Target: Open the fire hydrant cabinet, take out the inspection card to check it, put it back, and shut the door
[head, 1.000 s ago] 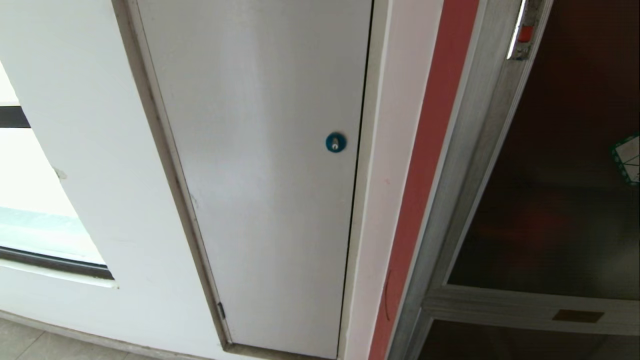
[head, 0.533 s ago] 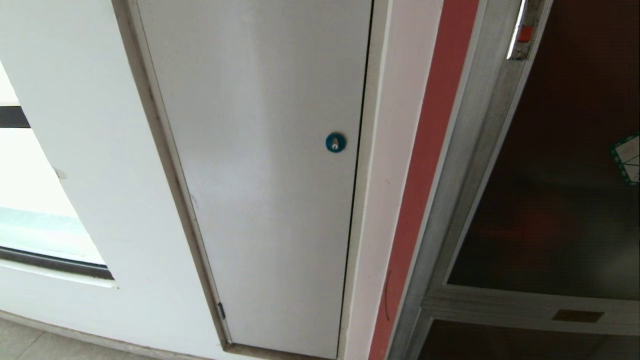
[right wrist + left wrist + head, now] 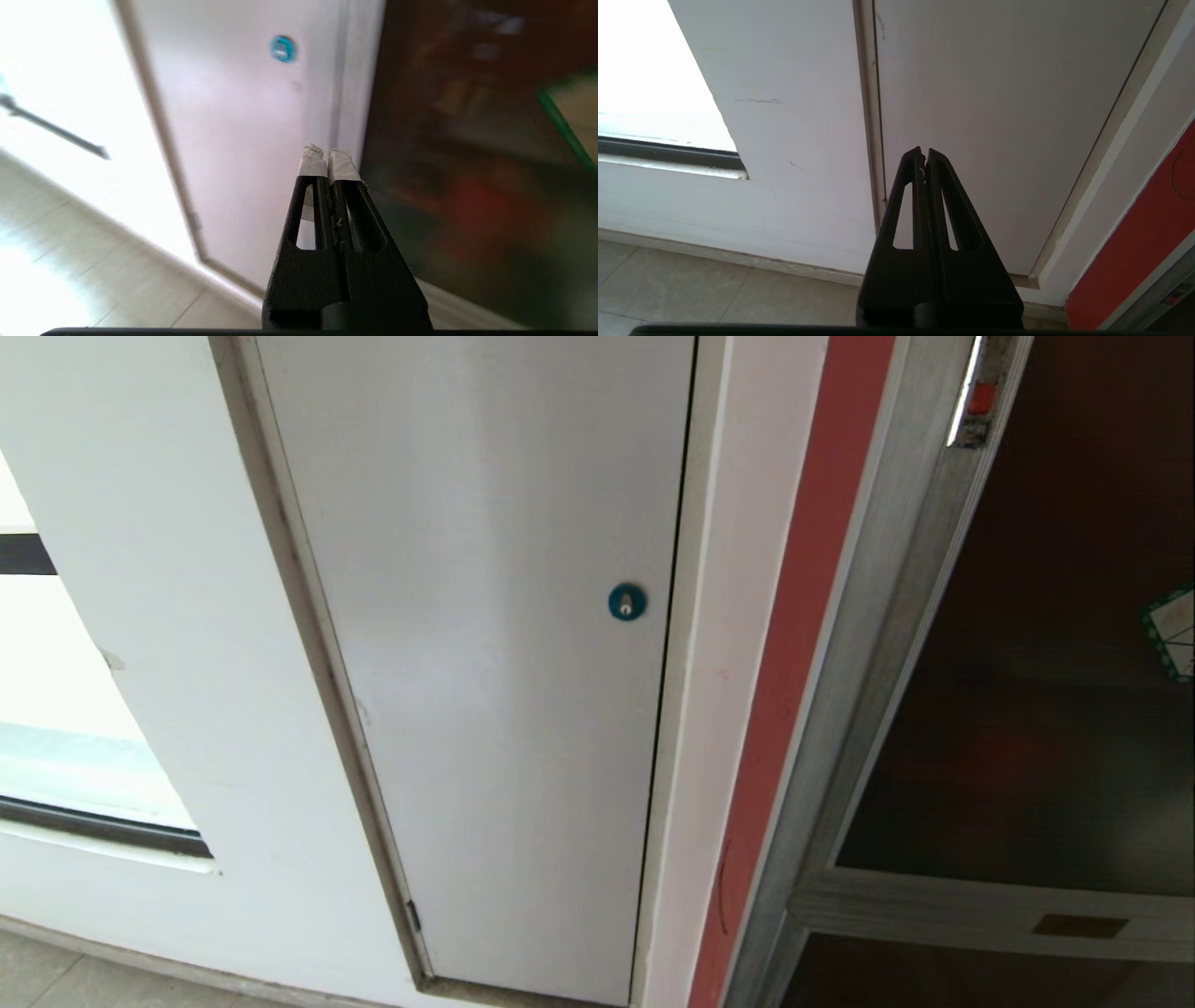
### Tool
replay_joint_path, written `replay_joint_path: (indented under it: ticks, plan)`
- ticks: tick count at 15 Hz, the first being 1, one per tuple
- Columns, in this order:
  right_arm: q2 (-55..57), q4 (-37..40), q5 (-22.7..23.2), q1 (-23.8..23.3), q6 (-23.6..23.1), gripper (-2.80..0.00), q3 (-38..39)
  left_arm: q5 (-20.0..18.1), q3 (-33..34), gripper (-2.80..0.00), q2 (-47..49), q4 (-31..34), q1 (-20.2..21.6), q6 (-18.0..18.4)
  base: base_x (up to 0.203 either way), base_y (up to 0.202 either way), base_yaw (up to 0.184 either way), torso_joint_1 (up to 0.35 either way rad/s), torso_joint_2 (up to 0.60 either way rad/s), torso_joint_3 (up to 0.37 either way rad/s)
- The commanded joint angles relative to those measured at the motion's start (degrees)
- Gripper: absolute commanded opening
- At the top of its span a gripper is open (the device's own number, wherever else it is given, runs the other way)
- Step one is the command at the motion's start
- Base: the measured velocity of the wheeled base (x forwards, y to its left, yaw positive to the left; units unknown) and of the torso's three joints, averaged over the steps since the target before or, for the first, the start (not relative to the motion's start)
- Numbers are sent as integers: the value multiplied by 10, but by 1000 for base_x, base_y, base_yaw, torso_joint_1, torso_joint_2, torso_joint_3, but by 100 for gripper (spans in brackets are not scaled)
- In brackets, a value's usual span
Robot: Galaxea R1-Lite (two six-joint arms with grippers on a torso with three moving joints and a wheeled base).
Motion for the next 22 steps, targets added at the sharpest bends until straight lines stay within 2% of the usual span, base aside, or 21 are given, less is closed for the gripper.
replay_joint_path:
  ticks: [1,5,7,9,11,14,16,19,22]
  plan:
    - [95,37,27,0,0,-280,-97,0,3,-280,0,0,0,0,0,0,0,0,0,0]
    - [188,137,65,27,6,-280,-249,0,3,-280,0,0,1,0,0,0,0,0,0,0]
    - [229,150,71,61,36,-280,-296,0,3,-280,1,0,1,0,0,0,0,0,0,0]
    - [261,145,68,71,56,-280,-319,0,3,-280,1,0,0,0,0,0,0,0,0,0]
    - [273,120,48,83,67,-280,-320,0,3,-280,1,0,0,0,0,0,0,0,0,0]
    - [273,82,-13,131,63,-280,-284,0,3,-280,0,0,0,0,0,0,0,0,0,0]
    - [270,17,-56,162,23,-280,-227,1,3,-280,1,0,0,0,0,0,0,0,0,0]
    - [283,-116,-125,183,-32,-280,-163,0,3,-280,0,0,0,0,0,0,0,0,0,0]
    - [292,-152,-135,185,-49,-280,-153,0,3,-280,1,0,1,0,0,0,0,0,0,0]
